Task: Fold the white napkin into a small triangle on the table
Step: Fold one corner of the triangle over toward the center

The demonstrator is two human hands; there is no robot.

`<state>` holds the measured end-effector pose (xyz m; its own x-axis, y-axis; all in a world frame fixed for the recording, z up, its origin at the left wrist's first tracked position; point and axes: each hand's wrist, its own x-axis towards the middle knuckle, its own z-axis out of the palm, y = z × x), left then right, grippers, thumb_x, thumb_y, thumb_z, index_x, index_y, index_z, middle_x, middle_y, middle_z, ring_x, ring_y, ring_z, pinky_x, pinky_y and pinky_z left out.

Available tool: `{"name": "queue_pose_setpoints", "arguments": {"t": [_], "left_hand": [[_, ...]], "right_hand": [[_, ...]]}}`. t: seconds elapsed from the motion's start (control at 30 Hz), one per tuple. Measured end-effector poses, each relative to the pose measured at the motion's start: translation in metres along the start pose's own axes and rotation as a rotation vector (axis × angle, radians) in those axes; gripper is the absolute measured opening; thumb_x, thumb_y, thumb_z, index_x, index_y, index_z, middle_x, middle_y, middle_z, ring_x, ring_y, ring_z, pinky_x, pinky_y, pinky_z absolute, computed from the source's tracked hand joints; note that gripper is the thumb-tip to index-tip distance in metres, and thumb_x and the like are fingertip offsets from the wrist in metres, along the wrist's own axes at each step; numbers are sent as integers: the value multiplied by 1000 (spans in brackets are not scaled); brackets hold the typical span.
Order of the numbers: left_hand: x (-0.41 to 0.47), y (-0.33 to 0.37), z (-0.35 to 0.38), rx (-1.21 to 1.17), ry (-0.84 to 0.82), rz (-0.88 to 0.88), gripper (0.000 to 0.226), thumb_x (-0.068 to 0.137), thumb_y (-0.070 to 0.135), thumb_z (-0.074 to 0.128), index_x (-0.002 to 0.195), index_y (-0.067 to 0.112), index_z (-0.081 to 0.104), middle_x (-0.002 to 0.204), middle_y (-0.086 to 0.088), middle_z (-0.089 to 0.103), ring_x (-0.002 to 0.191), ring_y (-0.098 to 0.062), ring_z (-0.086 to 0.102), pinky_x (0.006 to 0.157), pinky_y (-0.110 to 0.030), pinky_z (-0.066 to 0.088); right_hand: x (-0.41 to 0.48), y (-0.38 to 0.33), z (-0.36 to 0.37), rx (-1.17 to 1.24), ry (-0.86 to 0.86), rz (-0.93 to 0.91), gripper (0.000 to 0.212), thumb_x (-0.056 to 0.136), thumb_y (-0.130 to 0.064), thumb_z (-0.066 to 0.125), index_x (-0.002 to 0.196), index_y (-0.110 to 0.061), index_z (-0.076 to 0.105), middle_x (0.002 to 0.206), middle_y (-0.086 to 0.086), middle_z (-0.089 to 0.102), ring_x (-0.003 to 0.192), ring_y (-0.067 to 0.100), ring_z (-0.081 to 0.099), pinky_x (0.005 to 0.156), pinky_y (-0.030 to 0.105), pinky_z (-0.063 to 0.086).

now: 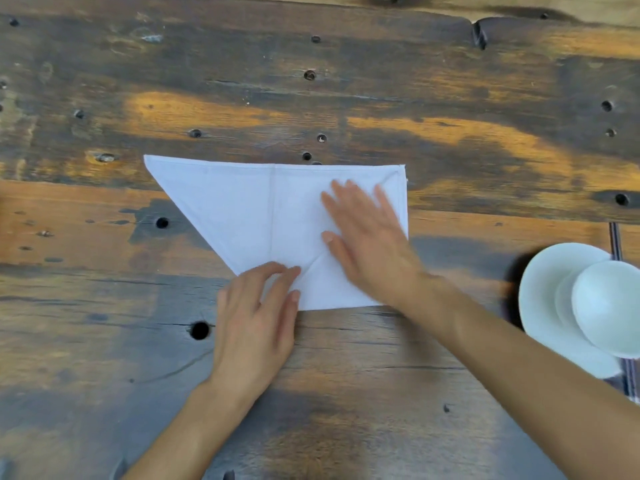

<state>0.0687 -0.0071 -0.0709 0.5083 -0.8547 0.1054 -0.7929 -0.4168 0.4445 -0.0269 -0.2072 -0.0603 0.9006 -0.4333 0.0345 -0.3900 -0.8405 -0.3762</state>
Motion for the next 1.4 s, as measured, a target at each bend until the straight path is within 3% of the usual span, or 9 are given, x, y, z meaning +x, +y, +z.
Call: {"name": "queue_pose_setpoints", "arguments": {"t": [0.13, 0.37, 0.47, 0.6, 0.77, 0.93, 1.17, 1.3, 1.4], "left_hand": [[-6, 3, 18, 159, -157, 240, 53, 87, -3, 50, 140, -2, 59, 148, -17, 57, 148, -36, 41, 120, -62, 30], [-61, 2, 31, 251, -315, 171, 63, 109, 49, 33, 158, 10, 35, 166, -15, 33, 157, -31, 23, 125, -56, 19], [-63, 1, 32, 256, -323, 144, 69, 107, 58, 31, 163, 18, 24, 172, -11, 18, 159, -30, 15, 127, -55, 13], [-62, 2, 31, 266, -331, 120, 71, 105, 60, 31, 164, 21, 22, 174, -6, 12, 160, -28, 12, 126, -55, 14], [-61, 3, 30, 265, -328, 111, 73, 104, 60, 34, 164, 21, 22, 174, -7, 9, 160, -27, 10, 125, -55, 14], [-64, -1, 32, 167, -261, 54, 77, 103, 61, 40, 164, 18, 21, 173, -12, 9, 160, -30, 12, 129, -46, 10], [-63, 0, 32, 135, -263, 19, 76, 103, 64, 38, 164, 21, 22, 173, -12, 7, 160, -30, 7, 128, -46, 10], [-63, 0, 33, 135, -241, 30, 74, 103, 63, 38, 164, 23, 23, 173, -14, 7, 160, -32, 8, 129, -45, 8], [-63, 0, 34, 130, -217, 46, 72, 103, 61, 40, 163, 25, 25, 173, -16, 7, 160, -33, 9, 128, -48, 12]], "right_hand": [[-16, -32, 24, 11, -220, -161, 60, 107, -41, 23, 157, -8, 30, 166, 10, 23, 155, 26, 14, 125, 53, 3], [-20, -13, 35, -151, -343, -104, 82, 99, -66, 10, 162, -13, 9, 170, 6, 0, 156, 21, -4, 123, 57, -2], [-19, 2, 34, -189, -341, -75, 80, 97, -71, 8, 162, -24, 4, 170, 4, -6, 156, 21, -7, 123, 57, -7], [-5, 44, 21, -255, -272, 203, 78, 93, -76, 1, 160, -36, -6, 169, 1, -15, 156, 19, -12, 121, 56, -13], [5, 64, 13, -152, -194, 367, 76, 99, -73, 10, 161, -31, 0, 170, 0, -9, 155, 17, -12, 121, 54, -16], [13, 72, -8, -40, 25, 279, 37, 104, -26, 50, 138, -12, 59, 160, 16, 35, 152, 35, 22, 122, 57, 1], [35, 95, -58, -108, -272, 238, 15, 97, -26, 62, 110, -22, 68, 137, 5, 56, 137, 28, 41, 120, 51, 16], [33, 89, -83, 6, -271, 210, 6, 95, -27, 63, 91, -31, 62, 103, -4, 68, 96, 19, 61, 90, 40, 49], [25, 91, -97, 305, -212, 339, 4, 92, -30, 69, 89, -32, 69, 82, -11, 70, 65, 6, 58, 67, 29, 48]]}}
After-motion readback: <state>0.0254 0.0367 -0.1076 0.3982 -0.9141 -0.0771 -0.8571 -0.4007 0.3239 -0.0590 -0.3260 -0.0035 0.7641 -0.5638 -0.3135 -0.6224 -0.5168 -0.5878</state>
